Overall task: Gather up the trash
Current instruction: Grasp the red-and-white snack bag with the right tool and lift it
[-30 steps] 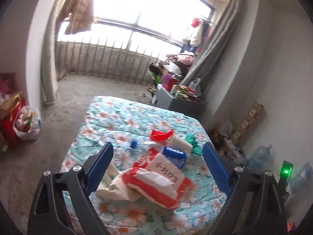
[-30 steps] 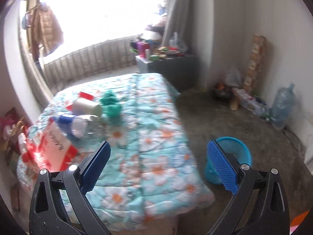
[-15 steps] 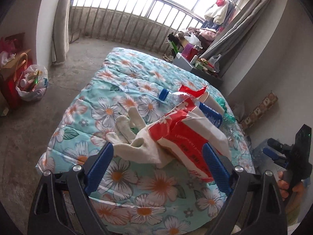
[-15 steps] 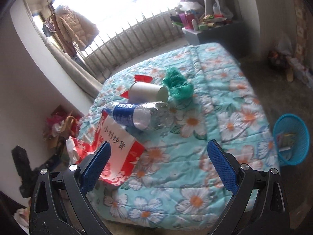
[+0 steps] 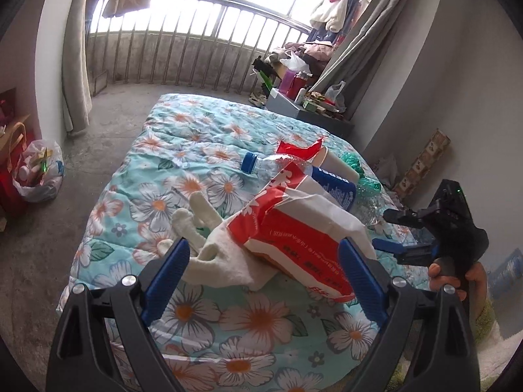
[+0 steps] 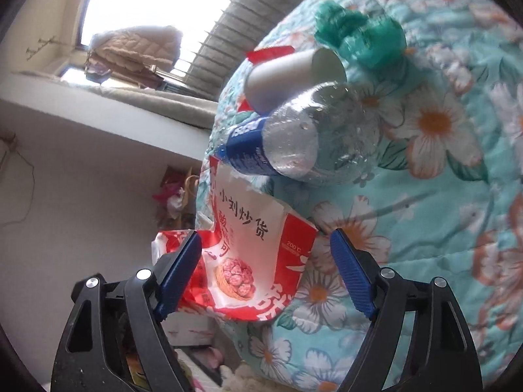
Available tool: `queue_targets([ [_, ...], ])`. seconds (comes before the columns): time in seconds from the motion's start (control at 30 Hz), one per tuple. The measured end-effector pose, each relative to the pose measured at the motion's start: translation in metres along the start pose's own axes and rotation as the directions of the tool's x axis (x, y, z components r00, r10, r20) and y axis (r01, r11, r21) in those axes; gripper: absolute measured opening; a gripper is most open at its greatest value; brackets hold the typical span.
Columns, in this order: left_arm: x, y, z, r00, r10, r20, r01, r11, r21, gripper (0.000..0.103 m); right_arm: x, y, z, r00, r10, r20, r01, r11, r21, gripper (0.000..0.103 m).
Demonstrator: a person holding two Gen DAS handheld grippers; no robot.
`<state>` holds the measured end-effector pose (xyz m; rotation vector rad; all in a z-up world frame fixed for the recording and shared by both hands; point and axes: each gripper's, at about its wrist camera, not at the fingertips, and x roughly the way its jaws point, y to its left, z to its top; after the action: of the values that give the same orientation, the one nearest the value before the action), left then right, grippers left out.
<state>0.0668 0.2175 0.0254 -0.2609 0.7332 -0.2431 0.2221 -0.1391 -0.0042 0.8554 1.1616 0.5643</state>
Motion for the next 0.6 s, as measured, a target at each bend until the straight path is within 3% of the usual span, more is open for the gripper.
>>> queue_targets([
  [0.1,0.012,-0.006,0.006,1.0,0.009,0.004,-0.009,1.0,0.013,0.09,0.024,-0.015,0.002,0.996,0.067,-0.054,-0.062,0.995,0.082,0.076],
  [0.23,0.03,-0.013,0.011,1.0,0.013,0.003,-0.014,1.0,0.022,0.09,0.032,-0.004,-0.002,0.974,0.208,-0.087,-0.203,0.977,0.065,0.076],
  [0.33,0.041,-0.016,0.014,1.0,0.017,0.01,-0.017,0.999,0.04,0.09,0.028,0.008,-0.008,0.962,0.259,-0.089,-0.259,0.966,0.02,0.077],
  [0.47,0.058,-0.018,0.015,0.999,0.051,-0.001,-0.051,0.996,0.071,0.09,0.025,0.023,-0.013,0.954,0.28,-0.105,-0.285,0.958,-0.042,0.077],
  [0.6,0.072,-0.015,0.013,0.998,0.045,-0.033,-0.043,0.997,0.066,0.089,0.029,0.052,-0.02,0.968,0.216,-0.124,-0.236,0.956,-0.172,0.077],
])
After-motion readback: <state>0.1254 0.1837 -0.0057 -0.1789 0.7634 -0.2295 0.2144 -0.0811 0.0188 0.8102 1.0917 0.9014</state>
